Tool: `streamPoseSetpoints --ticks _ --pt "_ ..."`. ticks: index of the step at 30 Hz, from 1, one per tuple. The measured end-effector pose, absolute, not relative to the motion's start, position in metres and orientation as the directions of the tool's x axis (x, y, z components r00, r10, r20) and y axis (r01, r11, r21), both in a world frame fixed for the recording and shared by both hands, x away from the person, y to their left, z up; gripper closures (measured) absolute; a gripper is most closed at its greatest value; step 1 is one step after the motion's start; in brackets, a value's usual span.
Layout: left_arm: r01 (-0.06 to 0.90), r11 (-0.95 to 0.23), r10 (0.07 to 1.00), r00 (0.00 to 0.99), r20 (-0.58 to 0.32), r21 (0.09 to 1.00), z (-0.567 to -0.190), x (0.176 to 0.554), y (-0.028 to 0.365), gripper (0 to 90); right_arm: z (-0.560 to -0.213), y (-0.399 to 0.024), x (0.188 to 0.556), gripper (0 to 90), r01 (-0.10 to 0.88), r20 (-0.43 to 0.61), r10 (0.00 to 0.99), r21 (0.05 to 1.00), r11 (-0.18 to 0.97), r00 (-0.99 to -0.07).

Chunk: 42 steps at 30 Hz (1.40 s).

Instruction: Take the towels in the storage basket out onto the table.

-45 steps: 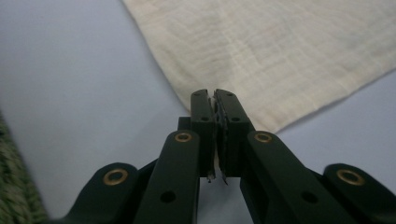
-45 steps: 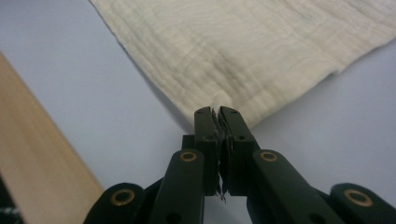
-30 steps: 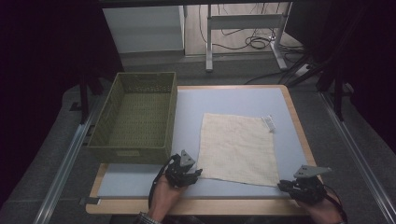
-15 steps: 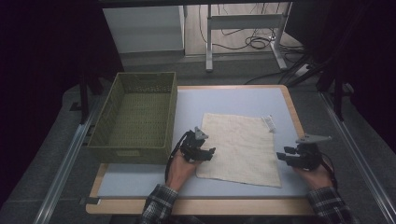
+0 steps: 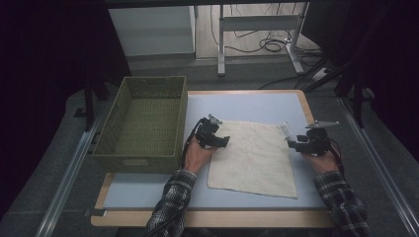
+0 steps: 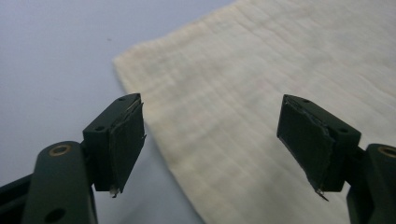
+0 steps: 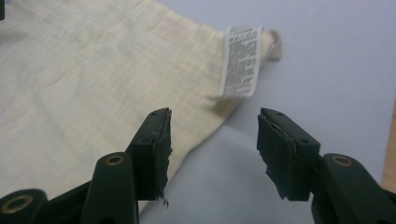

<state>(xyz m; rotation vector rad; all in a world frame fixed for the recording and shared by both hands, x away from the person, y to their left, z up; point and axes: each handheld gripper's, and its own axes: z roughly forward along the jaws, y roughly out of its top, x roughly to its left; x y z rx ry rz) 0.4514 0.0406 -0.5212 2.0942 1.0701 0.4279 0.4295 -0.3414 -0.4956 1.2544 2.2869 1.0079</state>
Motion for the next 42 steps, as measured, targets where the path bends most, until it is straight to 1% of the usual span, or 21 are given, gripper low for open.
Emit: streamPoseSetpoints --ticks 3,6,7,10,12,15,18,21,23,28,30,32,34,36,37,38,39,40,42 --pt "0.564 -0.369 0.810 0.585 -0.042 0.738 -0.521 0.463 0.044 24.9 -0.493 -0.340 0.442 45.5 0.582 0.030 0.832 0.728 0.361 -0.554" --pt "0.566 -0.373 0.828 0.560 -0.011 0.735 -0.520 0.474 0.047 29.1 -0.492 -0.337 0.454 46.6 0.579 0.029 0.833 0.733 0.358 -0.552" --pt "0.566 -0.368 0.833 0.553 -0.008 0.738 -0.520 0.477 0.049 32.5 -0.492 -0.337 0.459 47.3 0.581 0.030 0.834 0.731 0.357 -0.551" --pt "0.575 -0.328 0.855 0.518 -0.023 0.750 -0.521 0.485 0.055 39.1 -0.493 -0.334 0.470 50.2 0.582 0.019 0.837 0.727 0.363 -0.547" --pt "0.587 -0.305 0.863 0.504 -0.043 0.750 -0.522 0.490 0.058 41.8 -0.493 -0.333 0.478 52.0 0.584 0.021 0.839 0.727 0.360 -0.544" --pt "0.590 -0.299 0.865 0.499 -0.048 0.750 -0.525 0.495 0.058 44.1 -0.494 -0.333 0.489 54.9 0.590 0.021 0.846 0.725 0.354 -0.533" --pt "0.586 -0.312 0.867 0.498 -0.029 0.748 -0.528 0.497 0.054 44.9 -0.493 -0.334 0.499 57.1 0.609 0.057 0.848 0.722 0.329 -0.527" --pt "0.586 -0.310 0.871 0.490 -0.023 0.749 -0.530 0.501 0.051 45.2 -0.495 -0.333 0.506 57.2 0.611 0.050 0.842 0.712 0.347 -0.537" --pt "0.583 -0.321 0.875 0.485 -0.002 0.746 -0.530 0.503 0.050 45.1 -0.499 -0.332 0.509 57.2 0.619 0.054 0.840 0.701 0.353 -0.540" --pt "0.595 -0.344 0.875 0.484 0.018 0.727 -0.536 0.509 0.048 45.0 -0.509 -0.324 0.515 57.4 0.619 0.000 0.827 0.663 0.422 -0.563" --pt "0.598 -0.320 0.877 0.480 -0.009 0.735 -0.538 0.510 0.051 44.3 -0.510 -0.322 0.516 59.9 0.616 -0.011 0.820 0.655 0.438 -0.572" --pt "0.604 -0.299 0.873 0.486 -0.044 0.739 -0.539 0.510 0.053 45.9 -0.508 -0.320 0.517 66.2 0.616 -0.014 0.811 0.643 0.455 -0.585" --pt "0.600 -0.305 0.861 0.506 -0.056 0.739 -0.539 0.510 0.053 53.8 -0.507 -0.318 0.517 75.1 0.613 -0.010 0.797 0.633 0.472 -0.603" --pt "0.603 -0.298 0.854 0.514 -0.075 0.740 -0.539 0.509 0.051 64.0 -0.506 -0.314 0.516 82.9 0.614 -0.006 0.785 0.618 0.490 -0.620" --pt "0.606 -0.294 0.852 0.517 -0.085 0.739 -0.539 0.509 0.051 68.1 -0.505 -0.313 0.516 84.1 0.612 -0.014 0.780 0.611 0.502 -0.626" --pt "0.608 -0.289 0.848 0.521 -0.097 0.739 -0.539 0.509 0.052 73.8 -0.504 -0.311 0.515 84.9 0.608 -0.028 0.777 0.606 0.513 -0.628" --pt "0.611 -0.281 0.842 0.527 -0.115 0.740 -0.539 0.508 0.052 81.5 -0.504 -0.309 0.514 85.4 0.613 -0.031 0.780 0.599 0.515 -0.625" --pt "0.612 -0.283 0.839 0.531 -0.118 0.739 -0.538 0.508 0.053 86.2 -0.503 -0.309 0.513 85.6 0.611 -0.034 0.782 0.603 0.513 -0.622" --pt "0.596 -0.306 0.842 0.533 -0.081 0.742 -0.536 0.505 0.052 87.9 -0.503 -0.308 0.509 85.8 0.599 -0.027 0.780 0.623 0.502 -0.625"
